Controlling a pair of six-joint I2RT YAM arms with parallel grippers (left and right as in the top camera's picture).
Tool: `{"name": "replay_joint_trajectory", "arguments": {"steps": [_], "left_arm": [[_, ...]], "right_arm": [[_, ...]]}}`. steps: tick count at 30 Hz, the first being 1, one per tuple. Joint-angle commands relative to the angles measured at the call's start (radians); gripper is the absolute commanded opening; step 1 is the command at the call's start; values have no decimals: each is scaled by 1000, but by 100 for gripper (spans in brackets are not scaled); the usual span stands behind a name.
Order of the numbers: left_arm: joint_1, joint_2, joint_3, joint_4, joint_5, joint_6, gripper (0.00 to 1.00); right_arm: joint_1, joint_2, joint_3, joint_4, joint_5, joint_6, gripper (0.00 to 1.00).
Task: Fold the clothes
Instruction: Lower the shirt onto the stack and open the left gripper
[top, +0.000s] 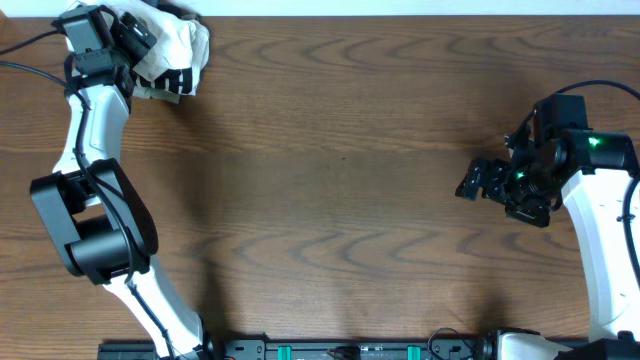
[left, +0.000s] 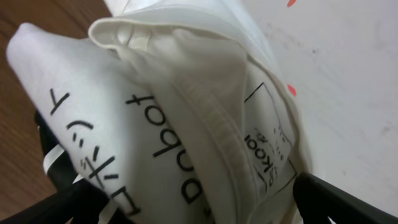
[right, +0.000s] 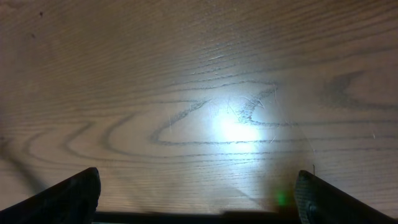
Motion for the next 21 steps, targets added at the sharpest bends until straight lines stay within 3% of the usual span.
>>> {"name": "replay_joint_trajectory", "arguments": {"steps": [1, 13, 21], "left_arm": [[2, -84, 33, -18, -11, 2, 98], [2, -325, 33, -199, -12, 5, 98], [2, -575, 33, -432, 39, 5, 98]], "right_arm": [[8, -11, -6, -1, 5, -11, 98], [8, -11, -6, 5, 1, -11, 99], [8, -15, -6, 35, -2, -7, 97]]}}
